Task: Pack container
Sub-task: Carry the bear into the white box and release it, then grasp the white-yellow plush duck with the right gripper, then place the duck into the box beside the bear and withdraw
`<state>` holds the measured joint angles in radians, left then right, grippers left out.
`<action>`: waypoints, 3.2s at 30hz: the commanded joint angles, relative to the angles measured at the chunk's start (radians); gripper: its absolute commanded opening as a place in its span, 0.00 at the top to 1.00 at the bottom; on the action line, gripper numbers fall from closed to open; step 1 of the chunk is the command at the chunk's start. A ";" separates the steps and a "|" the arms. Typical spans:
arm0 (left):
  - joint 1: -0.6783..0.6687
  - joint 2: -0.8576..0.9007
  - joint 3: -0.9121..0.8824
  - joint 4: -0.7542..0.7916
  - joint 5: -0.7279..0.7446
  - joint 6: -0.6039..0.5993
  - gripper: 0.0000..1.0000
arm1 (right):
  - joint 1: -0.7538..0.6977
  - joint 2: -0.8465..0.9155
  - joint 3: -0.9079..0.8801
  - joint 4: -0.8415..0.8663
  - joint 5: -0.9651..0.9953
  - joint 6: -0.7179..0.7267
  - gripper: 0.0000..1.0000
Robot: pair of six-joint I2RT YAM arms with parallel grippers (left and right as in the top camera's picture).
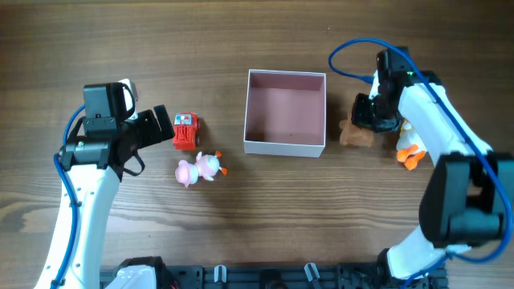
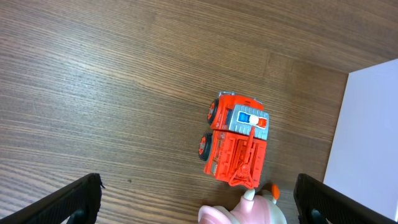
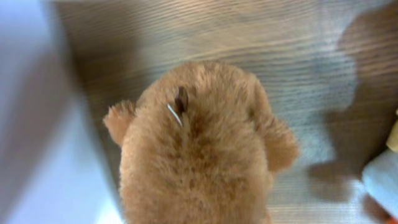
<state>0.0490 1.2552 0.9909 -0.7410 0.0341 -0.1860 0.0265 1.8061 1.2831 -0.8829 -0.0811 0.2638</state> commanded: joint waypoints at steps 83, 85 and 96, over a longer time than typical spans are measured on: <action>0.005 0.004 0.016 0.002 -0.006 -0.005 0.00 | 0.418 0.078 -0.063 0.478 0.231 0.267 0.37; 0.005 0.004 0.016 0.002 -0.006 -0.005 0.00 | 0.418 -0.006 -0.053 0.474 0.231 0.226 0.32; 0.005 0.004 0.016 0.002 -0.006 -0.005 0.00 | 0.352 -0.430 -0.053 0.239 0.273 0.250 0.13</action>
<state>0.0490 1.2587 0.9909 -0.7414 0.0334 -0.1860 0.4290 1.3808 1.2259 -0.5652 0.1780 0.4496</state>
